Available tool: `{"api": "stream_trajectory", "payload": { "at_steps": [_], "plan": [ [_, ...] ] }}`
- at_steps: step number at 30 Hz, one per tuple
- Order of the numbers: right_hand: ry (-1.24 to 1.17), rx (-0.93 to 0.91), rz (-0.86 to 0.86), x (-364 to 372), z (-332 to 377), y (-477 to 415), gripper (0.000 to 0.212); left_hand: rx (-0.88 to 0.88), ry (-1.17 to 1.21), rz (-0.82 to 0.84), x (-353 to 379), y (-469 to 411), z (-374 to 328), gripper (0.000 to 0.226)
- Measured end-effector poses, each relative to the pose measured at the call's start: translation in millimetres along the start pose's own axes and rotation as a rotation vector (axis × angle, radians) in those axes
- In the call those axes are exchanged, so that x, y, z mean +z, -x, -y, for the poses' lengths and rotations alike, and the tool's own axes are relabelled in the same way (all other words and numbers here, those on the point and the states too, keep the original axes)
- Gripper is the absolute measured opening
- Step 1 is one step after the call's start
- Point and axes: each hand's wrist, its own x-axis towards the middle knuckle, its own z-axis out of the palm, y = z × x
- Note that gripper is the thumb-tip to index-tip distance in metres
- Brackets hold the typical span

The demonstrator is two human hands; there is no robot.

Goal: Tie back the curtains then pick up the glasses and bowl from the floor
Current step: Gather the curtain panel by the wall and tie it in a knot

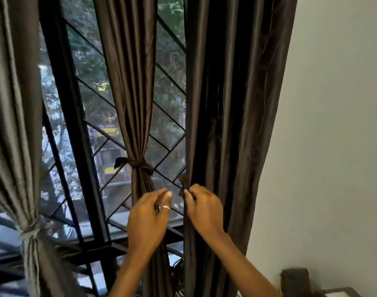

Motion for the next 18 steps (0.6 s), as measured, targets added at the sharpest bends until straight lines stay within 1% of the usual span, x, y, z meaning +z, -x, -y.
{"api": "stream_trajectory", "payload": {
  "at_steps": [2,4,5,6,8,11,13,14,15,16,17,18],
  "plan": [
    [-0.034,-0.026,0.028,3.9,13.1,6.4,0.026,-0.026,-0.027,0.015,8.3,-4.9,-12.5,0.047],
    [-0.112,-0.001,0.084,5.8,23.5,11.0,0.035,-0.057,-0.080,0.018,13.9,-13.0,-21.4,0.057],
    [-0.128,0.006,0.107,7.8,25.5,12.8,0.037,-0.068,-0.096,0.022,15.5,-16.5,-24.0,0.060],
    [-0.122,0.005,0.115,9.3,26.7,14.3,0.032,-0.080,-0.102,0.028,15.6,-19.2,-26.8,0.059],
    [-0.107,0.025,0.134,12.2,27.9,16.6,0.020,-0.112,-0.126,0.037,15.3,-23.5,-32.8,0.053],
    [-0.113,0.040,0.171,10.3,30.0,15.7,0.013,-0.153,-0.177,0.036,14.8,-27.3,-39.6,0.035],
    [-0.167,0.014,0.250,-0.1,29.3,11.3,0.006,-0.155,-0.206,0.049,12.4,-29.8,-42.5,0.024],
    [-0.216,0.014,0.307,-8.1,26.3,8.4,0.008,-0.149,-0.220,0.053,10.8,-31.2,-42.3,0.021],
    [-0.247,0.029,0.329,-16.9,20.5,6.2,0.013,-0.141,-0.233,0.057,9.4,-32.8,-40.5,0.021],
    [-0.247,0.064,0.273,-27.4,13.7,4.2,0.019,-0.133,-0.244,0.057,7.8,-34.1,-38.5,0.022],
    [-0.217,0.124,0.144,-38.1,4.9,2.4,0.023,-0.124,-0.250,0.059,7.0,-35.1,-34.5,0.024],
    [-0.171,0.199,-0.029,-49.6,-4.2,1.0,0.026,-0.115,-0.247,0.063,5.9,-35.8,-30.8,0.026]
  ]
}}
